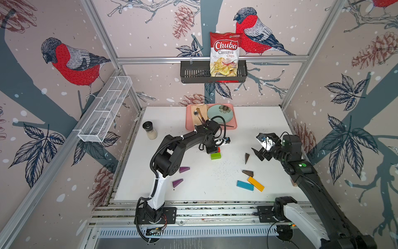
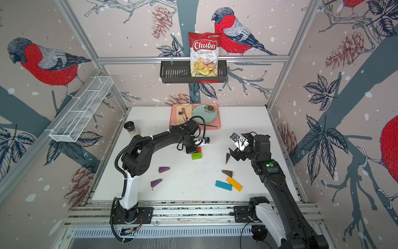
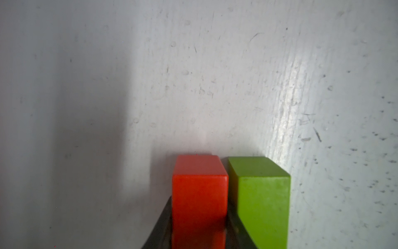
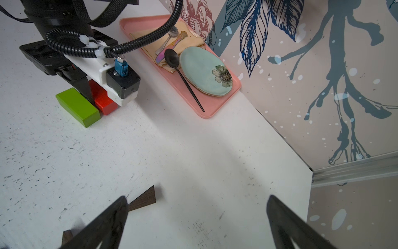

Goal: Assemble a small pinwheel with building blocks
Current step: Assemble the building block at the center of the board.

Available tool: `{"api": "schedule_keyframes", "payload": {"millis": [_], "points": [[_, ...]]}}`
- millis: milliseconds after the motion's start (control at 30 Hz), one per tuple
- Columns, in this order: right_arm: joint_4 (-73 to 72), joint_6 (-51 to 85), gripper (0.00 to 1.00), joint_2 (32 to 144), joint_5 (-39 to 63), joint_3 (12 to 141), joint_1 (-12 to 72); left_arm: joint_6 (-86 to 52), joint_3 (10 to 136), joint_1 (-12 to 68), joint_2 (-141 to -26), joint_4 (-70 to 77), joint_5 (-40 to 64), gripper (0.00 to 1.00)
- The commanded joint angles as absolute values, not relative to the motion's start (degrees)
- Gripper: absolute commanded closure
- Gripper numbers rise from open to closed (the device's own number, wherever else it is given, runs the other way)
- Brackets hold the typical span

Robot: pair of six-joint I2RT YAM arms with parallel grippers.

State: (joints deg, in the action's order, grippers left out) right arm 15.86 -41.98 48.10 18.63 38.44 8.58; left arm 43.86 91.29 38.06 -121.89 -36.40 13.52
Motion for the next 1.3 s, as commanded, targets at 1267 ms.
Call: {"api": "schedule_keyframes", "payload": {"millis": [1267], "points": [[15.2,-42.5,0.01,48.9,20.3,37.5,8.4,41.4,76.0,40.1,-105.6,-29.0,11.9,0.45]]}}
